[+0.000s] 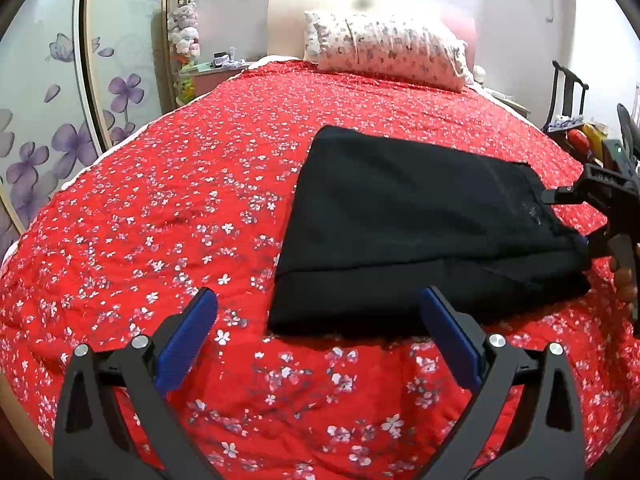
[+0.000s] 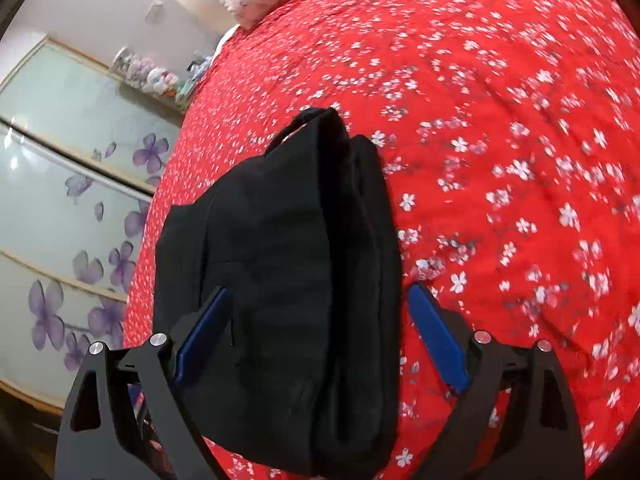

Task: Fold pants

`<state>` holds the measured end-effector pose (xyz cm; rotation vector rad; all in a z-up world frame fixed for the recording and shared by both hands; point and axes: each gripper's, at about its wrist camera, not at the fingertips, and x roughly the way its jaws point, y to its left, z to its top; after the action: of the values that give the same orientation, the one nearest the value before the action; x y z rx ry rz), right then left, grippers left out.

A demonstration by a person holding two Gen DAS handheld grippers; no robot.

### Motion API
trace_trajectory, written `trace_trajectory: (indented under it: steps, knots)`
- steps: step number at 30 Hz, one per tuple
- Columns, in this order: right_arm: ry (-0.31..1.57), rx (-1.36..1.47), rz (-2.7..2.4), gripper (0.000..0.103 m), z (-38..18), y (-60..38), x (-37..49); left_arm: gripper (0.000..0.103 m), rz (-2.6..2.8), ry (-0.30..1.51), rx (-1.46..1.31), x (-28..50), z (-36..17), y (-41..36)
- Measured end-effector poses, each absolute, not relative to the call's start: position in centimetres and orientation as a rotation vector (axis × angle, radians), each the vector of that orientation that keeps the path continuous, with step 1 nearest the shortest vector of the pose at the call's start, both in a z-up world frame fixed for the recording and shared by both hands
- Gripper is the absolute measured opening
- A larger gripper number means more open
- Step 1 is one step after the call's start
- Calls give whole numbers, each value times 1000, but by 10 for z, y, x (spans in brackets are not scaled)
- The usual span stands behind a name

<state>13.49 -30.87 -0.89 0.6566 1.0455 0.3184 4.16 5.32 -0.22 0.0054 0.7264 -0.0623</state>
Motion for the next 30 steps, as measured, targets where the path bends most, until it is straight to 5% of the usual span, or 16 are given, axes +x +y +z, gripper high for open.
trace_trajectory:
  steps: [10,18,25,30]
  knots:
    - [1013,641,365,78,-10,-308,129,101,-66,733,-15,47,1,57]
    - [928,169,331,77,17,-255,90,101,-136,818,-272,102,17,107]
    - [1000,716,410,77,-14,-315,116,101,-301,1055,-349,173,-1,105]
    - [1021,741,447,77,-14,-312,122,101,-361,1149,-368,196,-16,93]
